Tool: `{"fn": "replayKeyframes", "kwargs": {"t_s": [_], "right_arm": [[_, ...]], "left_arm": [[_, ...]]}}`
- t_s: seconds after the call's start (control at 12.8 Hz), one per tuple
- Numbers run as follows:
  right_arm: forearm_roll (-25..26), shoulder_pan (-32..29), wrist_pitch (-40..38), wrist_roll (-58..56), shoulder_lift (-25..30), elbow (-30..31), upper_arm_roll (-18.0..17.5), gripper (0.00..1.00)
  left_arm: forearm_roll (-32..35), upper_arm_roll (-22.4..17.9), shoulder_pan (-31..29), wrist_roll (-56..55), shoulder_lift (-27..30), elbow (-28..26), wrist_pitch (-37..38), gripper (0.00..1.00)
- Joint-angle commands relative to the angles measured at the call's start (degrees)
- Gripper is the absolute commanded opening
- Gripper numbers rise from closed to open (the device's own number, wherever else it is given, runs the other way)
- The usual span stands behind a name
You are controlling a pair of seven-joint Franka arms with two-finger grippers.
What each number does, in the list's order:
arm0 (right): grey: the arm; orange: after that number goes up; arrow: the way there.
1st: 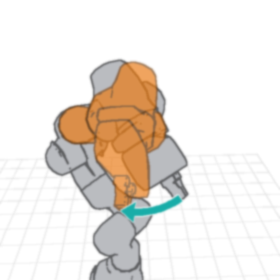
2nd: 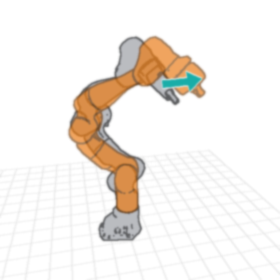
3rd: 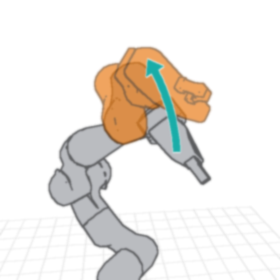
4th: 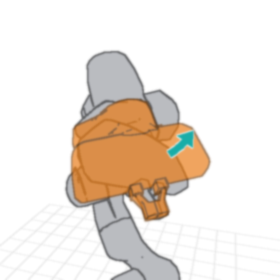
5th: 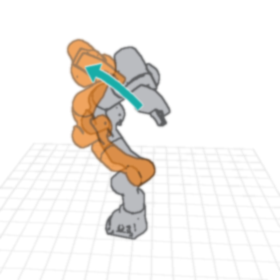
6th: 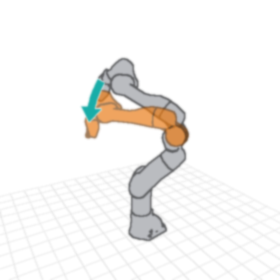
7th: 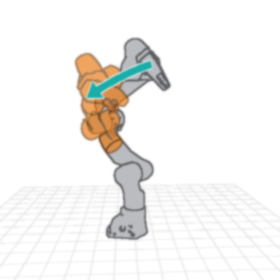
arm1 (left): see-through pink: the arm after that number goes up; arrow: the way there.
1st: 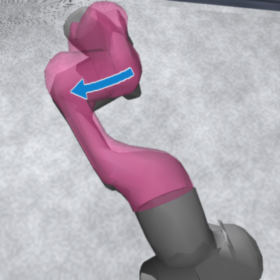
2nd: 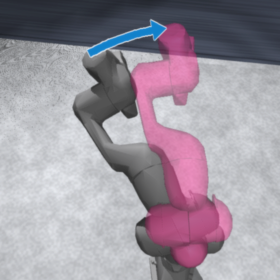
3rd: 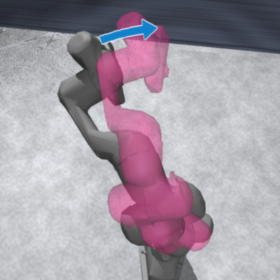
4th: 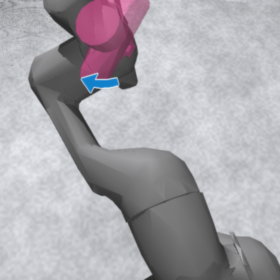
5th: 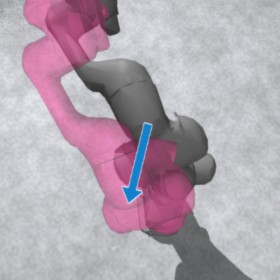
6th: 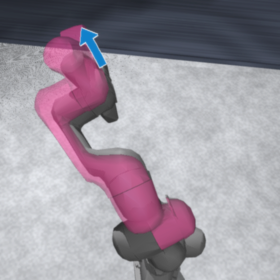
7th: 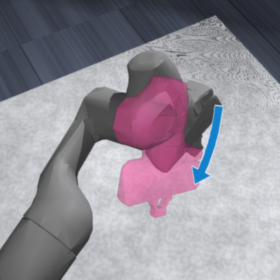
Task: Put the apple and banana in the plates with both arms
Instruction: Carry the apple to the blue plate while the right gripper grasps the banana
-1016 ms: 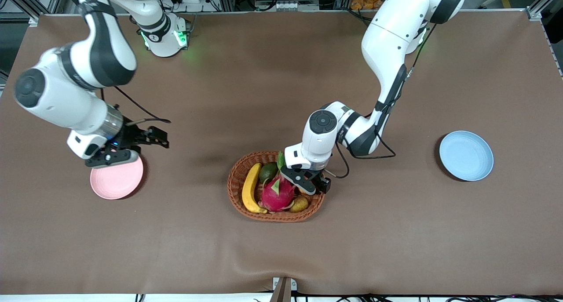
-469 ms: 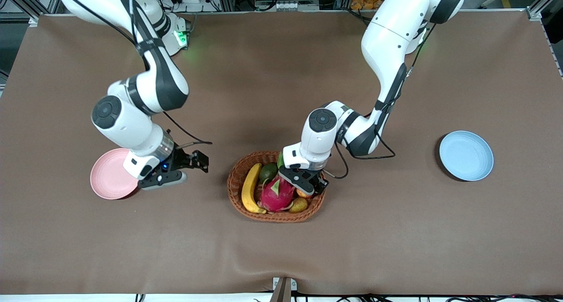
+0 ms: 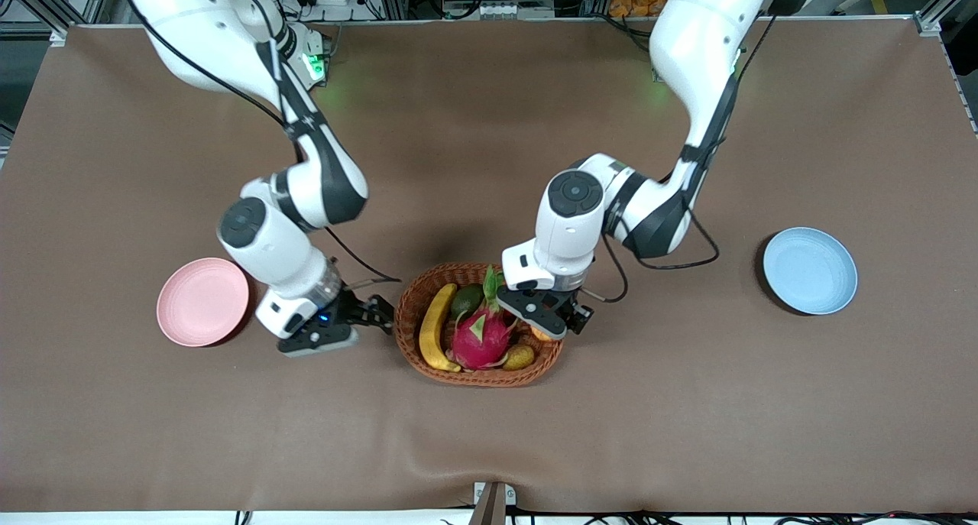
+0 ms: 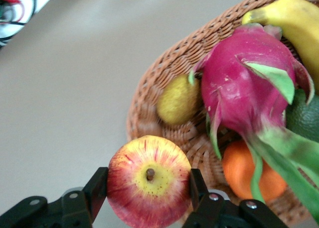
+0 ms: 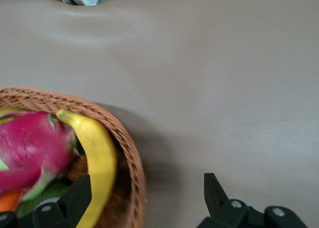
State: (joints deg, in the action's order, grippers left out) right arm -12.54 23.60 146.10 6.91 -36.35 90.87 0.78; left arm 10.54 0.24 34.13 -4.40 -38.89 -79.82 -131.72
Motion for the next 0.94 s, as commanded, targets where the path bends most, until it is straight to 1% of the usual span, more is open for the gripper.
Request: {"fn": "replayKeyframes", "kwargs": {"t_s": [0.0,0.16,0.23,0.31,0.39,0.47,0.62,0.78,0.86], "right_arm": [[0.0,2.4,0.2,4.5,-6.1,-7.1,0.8,1.0],[0.4,2.9,0.1,5.3,-6.2,-6.9,0.8,1.0],[0.3,3.5,0.1,5.9,-6.4,-6.8,0.8,0.95],[0.4,4.0,0.1,7.5,-6.8,-6.7,0.9,0.91],[0.4,4.4,0.2,9.3,-7.0,-6.6,0.9,0.9],[0.4,4.5,0.2,10.4,-7.2,-6.5,0.8,0.87],[0.4,5.2,0.1,14.0,-7.5,-6.3,0.8,0.87],[0.6,6.2,0.1,18.7,-7.5,-6.1,0.8,0.87],[0.5,6.3,0.0,19.7,-7.6,-5.9,0.8,0.87]], "left_arm": [[0.2,0.4,-2.4,1.1,4.5,-1.9,3.7,0.0],[-1.4,0.5,-5.5,4.4,6.1,-3.3,4.2,0.0],[-2.9,0.5,-7.3,7.5,7.0,-4.5,4.2,0.0],[-5.2,0.6,-10.4,12.0,7.7,-5.5,4.2,0.0],[-8.5,1.7,-13.6,17.4,8.9,-7.5,4.2,0.0],[-10.9,2.6,-17.7,22.5,9.9,-9.5,4.2,0.0],[-12.0,5.8,-26.5,32.5,11.5,-12.9,4.2,0.0],[-12.3,10.1,-35.3,36.9,13.5,-17.1,4.2,0.0],[-12.2,10.6,-38.7,37.8,14.8,-20.1,4.2,0.0]]}}
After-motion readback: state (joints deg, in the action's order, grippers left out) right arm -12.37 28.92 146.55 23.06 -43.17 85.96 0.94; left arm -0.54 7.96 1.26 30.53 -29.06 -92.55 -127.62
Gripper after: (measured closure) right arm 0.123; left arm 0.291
